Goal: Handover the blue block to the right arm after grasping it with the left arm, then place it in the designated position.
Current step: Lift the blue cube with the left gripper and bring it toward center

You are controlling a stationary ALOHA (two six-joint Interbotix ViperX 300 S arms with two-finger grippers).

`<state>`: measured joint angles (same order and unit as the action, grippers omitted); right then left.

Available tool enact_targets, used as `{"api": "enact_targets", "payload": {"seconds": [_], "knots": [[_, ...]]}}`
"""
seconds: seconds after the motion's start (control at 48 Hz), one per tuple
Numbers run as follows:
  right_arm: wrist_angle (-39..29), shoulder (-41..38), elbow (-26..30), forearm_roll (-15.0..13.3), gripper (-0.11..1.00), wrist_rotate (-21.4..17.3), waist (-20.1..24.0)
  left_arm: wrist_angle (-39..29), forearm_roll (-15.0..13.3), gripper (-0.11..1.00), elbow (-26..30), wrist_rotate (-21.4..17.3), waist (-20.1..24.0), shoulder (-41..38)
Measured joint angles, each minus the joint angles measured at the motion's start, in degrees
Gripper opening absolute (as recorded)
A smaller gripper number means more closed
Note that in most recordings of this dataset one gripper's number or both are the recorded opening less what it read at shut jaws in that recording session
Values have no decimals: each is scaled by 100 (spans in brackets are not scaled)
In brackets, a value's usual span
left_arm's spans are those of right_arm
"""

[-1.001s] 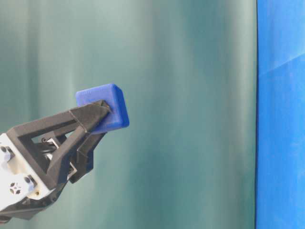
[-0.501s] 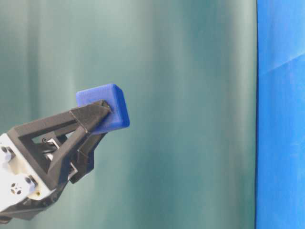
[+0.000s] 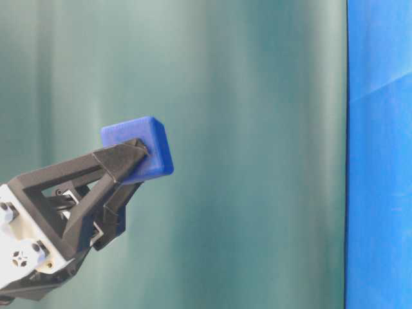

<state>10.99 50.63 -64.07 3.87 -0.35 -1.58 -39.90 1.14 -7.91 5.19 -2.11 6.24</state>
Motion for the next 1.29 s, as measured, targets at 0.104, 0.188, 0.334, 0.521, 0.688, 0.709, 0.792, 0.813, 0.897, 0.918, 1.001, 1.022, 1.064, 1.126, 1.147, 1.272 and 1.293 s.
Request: {"api": "enact_targets", "payload": {"seconds": [0.104, 0.188, 0.334, 0.521, 0.688, 0.709, 0.792, 0.813, 0.897, 0.918, 1.001, 1.022, 1.064, 1.126, 1.147, 1.272, 1.293], "knots": [[9, 9, 9, 0, 98, 0, 9, 9, 0, 49, 0, 0, 9, 0], [0, 0, 9, -9, 98, 0, 0, 9, 0, 49, 0, 0, 0, 0], [9, 0, 9, 0, 98, 0, 0, 0, 0, 49, 0, 0, 0, 0], [9, 0, 9, 0, 98, 0, 0, 9, 0, 49, 0, 0, 0, 0], [9, 9, 18, -9, 98, 0, 0, 9, 0, 49, 0, 9, 0, 0], [0, 0, 9, 0, 98, 0, 0, 9, 0, 49, 0, 0, 0, 0], [0, 0, 18, 0, 98, 0, 0, 97, 0, 49, -18, 0, 9, 0], [0, 0, 18, 0, 98, 0, 9, 132, 0, 49, -35, 0, 0, 9], [9, 0, 26, -9, 98, 0, 0, 325, 0, 49, -185, 0, 0, 88], [9, 0, 26, 0, 98, 0, 9, 387, 0, 49, -229, 0, 0, 123], [9, 0, 44, 0, 98, 0, 0, 765, 0, 49, -483, -9, 9, 272], [9, 9, 44, 0, 98, 0, 0, 905, 0, 49, -571, -9, 0, 325], [0, 0, 44, 0, 98, 0, 0, 1143, 0, 49, -738, -9, 0, 431], [9, 0, 62, -9, 98, 0, 9, 1485, 0, 49, -976, 0, 0, 580], [0, 0, 62, -9, 98, 9, 0, 1617, 0, 49, -1063, -9, 9, 633], [9, 0, 70, -18, 98, 26, 0, 2452, 0, 49, -1617, -26, 0, 949], [9, 0, 70, -26, 98, 26, 0, 2593, 0, 49, -1705, -26, 0, 1002]]}}
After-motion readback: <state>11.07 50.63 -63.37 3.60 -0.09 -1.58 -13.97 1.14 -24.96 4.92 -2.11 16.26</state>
